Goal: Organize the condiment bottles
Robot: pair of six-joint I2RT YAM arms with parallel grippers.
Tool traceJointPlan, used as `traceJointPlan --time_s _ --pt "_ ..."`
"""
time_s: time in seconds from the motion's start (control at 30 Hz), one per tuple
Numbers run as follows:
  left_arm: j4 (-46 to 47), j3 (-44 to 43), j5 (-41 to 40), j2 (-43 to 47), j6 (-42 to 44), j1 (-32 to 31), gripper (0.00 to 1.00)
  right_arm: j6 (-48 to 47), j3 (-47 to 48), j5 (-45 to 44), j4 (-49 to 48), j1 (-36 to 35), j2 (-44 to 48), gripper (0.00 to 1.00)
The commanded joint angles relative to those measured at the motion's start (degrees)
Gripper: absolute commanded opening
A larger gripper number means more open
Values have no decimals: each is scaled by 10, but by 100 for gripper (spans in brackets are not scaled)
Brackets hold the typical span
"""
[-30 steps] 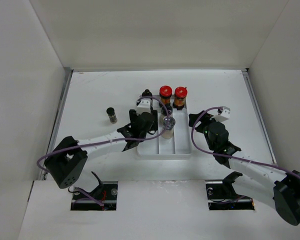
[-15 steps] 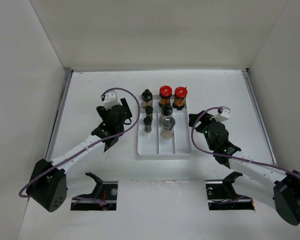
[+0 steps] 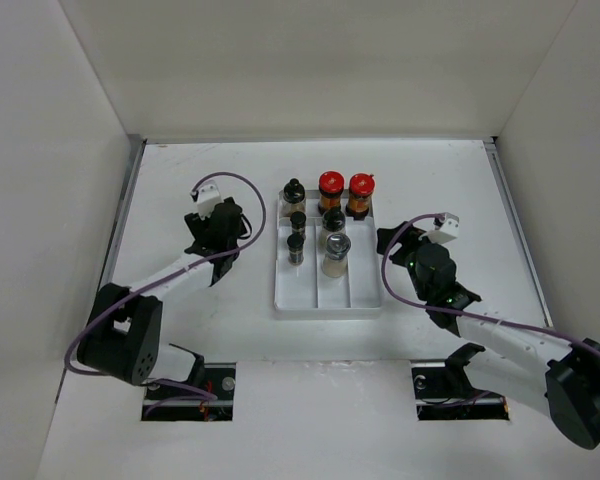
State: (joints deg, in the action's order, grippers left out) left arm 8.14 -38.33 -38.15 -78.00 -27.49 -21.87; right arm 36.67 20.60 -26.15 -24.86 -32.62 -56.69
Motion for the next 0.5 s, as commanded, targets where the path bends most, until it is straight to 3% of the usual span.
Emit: traceJointPlan --time_s 0.0,0.23,0.47 --pt "55 -9 18 -16 2 15 64 -4 14 8 -27 -2 -1 78" --pt "82 -29 17 -57 14 21 56 -3 16 13 -28 -5 -6 78" --pt "87 -30 9 -59 22 7 34 -3 16 13 -28 -5 -9 78"
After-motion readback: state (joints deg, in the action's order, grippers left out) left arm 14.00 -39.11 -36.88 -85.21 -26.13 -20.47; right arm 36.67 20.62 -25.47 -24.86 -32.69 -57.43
